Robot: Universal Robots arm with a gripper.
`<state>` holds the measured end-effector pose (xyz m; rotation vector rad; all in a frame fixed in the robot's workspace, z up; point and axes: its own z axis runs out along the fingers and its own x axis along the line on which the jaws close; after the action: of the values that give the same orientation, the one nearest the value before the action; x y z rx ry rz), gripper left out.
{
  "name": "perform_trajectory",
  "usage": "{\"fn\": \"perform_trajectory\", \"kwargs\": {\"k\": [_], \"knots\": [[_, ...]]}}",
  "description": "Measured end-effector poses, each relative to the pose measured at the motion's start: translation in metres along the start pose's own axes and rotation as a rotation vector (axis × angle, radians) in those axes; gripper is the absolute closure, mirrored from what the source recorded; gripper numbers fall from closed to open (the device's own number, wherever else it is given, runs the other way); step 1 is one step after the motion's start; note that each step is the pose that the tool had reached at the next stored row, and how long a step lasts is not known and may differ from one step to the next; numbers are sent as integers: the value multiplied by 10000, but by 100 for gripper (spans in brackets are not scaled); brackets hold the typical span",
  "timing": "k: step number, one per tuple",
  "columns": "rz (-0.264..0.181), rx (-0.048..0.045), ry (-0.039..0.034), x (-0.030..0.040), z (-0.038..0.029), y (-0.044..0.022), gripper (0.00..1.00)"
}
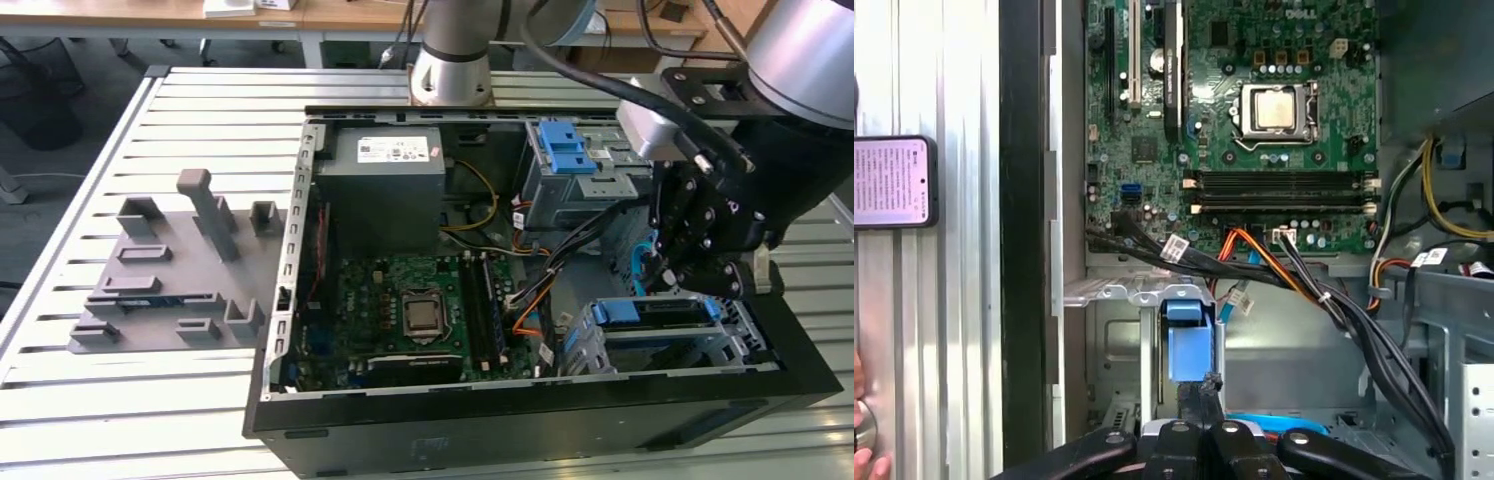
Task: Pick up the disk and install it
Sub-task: 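Insert the first disk wire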
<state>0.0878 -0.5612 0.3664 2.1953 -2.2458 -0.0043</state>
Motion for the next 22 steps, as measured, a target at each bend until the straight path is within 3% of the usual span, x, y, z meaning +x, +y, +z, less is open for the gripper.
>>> {"fn": "perform_trajectory", "kwargs": {"k": [9, 16, 22], "knots": [[0, 1, -1, -92, -139, -7, 89], [0, 1, 0, -156, -143, -122, 89], [1, 1, 8, -176, -142, -132, 89]]}}
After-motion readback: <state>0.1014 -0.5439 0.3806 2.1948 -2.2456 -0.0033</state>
